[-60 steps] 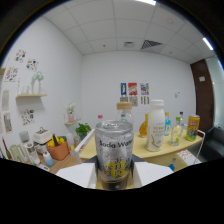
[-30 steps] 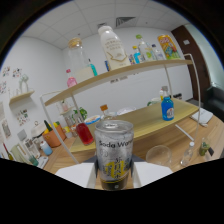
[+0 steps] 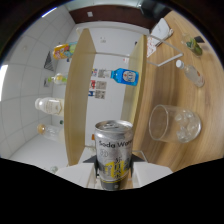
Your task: Make me a cup of Mojito.
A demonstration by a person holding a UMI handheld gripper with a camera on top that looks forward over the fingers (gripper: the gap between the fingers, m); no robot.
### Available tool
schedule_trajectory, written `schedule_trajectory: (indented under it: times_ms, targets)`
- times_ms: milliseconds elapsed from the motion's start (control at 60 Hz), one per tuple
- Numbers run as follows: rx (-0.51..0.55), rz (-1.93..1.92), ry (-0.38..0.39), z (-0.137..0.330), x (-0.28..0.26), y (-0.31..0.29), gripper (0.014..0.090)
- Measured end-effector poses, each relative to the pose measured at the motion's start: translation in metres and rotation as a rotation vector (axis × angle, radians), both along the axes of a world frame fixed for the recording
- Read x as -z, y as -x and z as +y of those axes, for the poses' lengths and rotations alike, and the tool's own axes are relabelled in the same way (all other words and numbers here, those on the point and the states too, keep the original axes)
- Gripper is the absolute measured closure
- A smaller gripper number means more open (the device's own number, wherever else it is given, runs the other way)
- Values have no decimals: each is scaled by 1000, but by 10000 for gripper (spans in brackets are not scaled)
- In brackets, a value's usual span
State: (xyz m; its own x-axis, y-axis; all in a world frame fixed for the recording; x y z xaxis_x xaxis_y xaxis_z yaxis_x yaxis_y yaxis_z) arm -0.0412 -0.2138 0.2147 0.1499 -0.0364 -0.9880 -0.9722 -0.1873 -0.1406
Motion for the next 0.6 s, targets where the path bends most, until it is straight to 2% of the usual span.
schedule_trajectory:
  times_ms: [333, 600]
  targets:
    - [54, 657, -39, 7, -10, -25, 547]
    - [51, 800, -71, 9, -24, -35, 546]
